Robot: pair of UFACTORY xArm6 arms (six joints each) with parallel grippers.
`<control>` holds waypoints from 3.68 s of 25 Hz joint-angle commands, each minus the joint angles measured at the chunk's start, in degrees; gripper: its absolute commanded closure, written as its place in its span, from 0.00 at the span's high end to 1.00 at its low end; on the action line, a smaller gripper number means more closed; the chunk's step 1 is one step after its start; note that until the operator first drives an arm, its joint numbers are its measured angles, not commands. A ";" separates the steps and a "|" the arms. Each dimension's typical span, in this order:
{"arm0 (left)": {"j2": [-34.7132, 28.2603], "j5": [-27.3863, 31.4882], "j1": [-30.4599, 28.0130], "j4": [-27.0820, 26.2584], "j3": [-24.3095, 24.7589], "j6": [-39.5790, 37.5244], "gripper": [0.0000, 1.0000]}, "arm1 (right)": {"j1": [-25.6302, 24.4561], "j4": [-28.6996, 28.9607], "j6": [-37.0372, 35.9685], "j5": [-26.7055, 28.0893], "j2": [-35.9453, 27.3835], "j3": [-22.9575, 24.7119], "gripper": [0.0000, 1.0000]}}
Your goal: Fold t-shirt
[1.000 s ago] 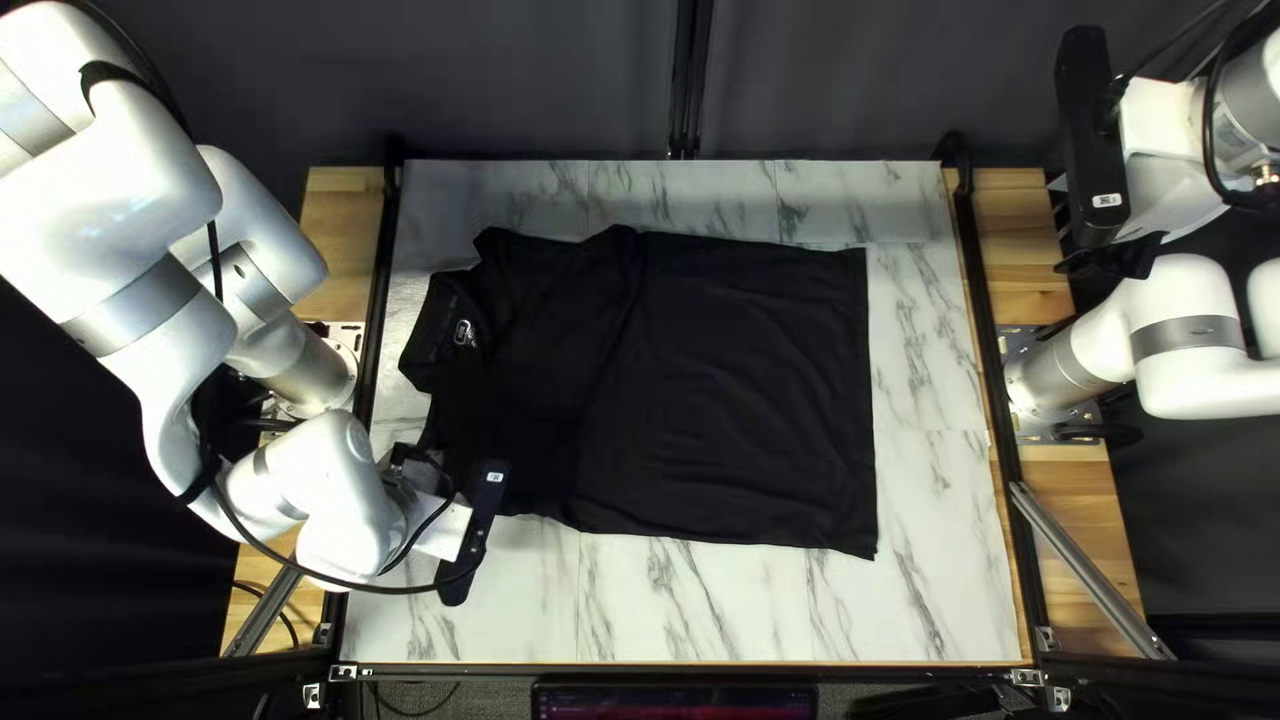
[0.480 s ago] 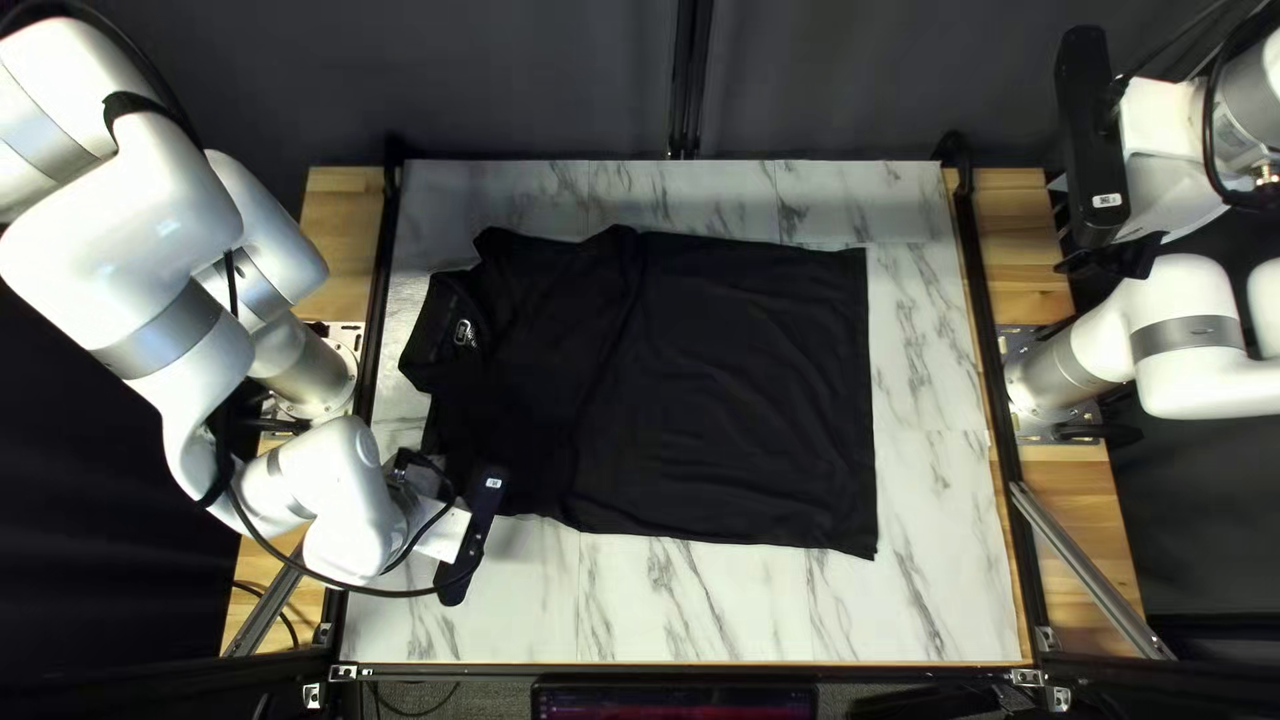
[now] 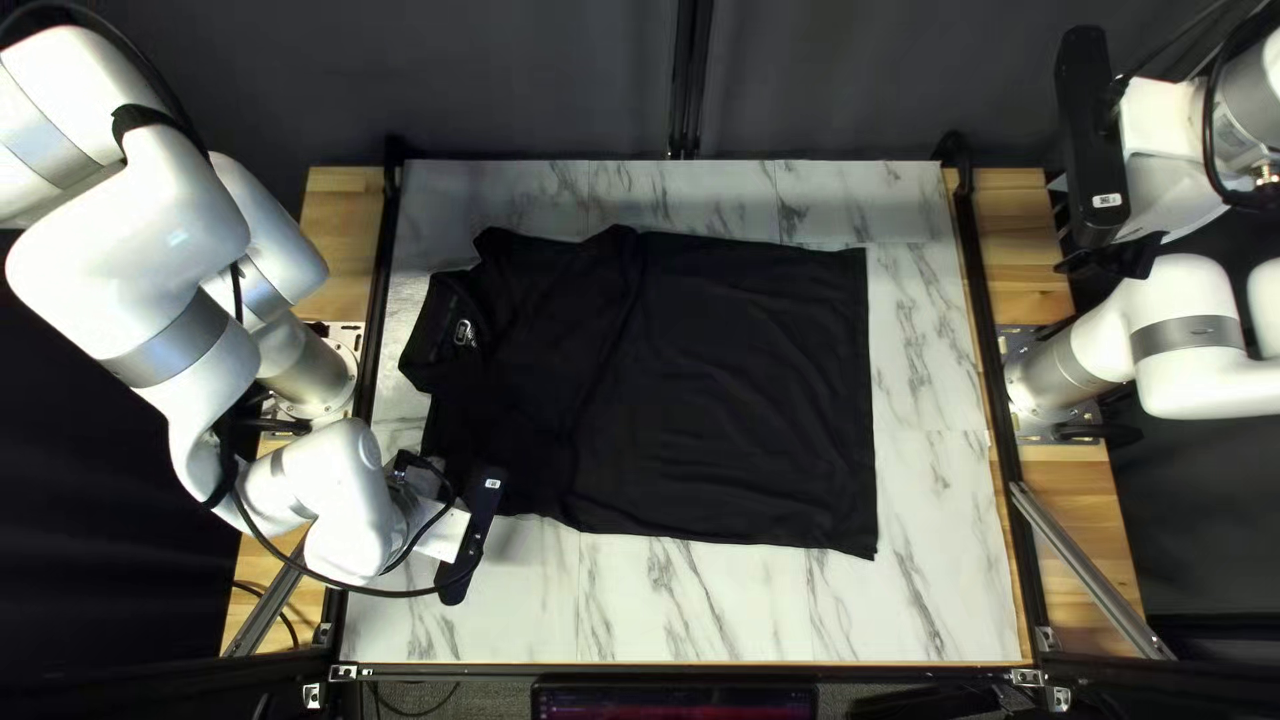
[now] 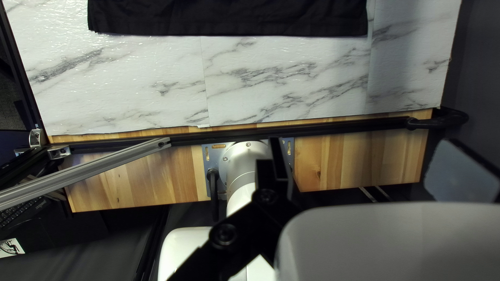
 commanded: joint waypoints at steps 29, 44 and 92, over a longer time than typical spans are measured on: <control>2.68 5.04 -6.16 -4.08 -7.34 -0.64 0.00 | 0.00 0.00 0.00 0.00 0.00 0.00 1.00; 8.62 11.92 -10.83 -6.44 -18.61 -1.35 0.00 | 0.00 0.00 0.00 0.00 0.00 0.00 1.00; -31.87 47.25 52.78 -2.59 -39.64 70.92 1.00 | 0.00 0.00 0.00 0.00 0.00 0.00 1.00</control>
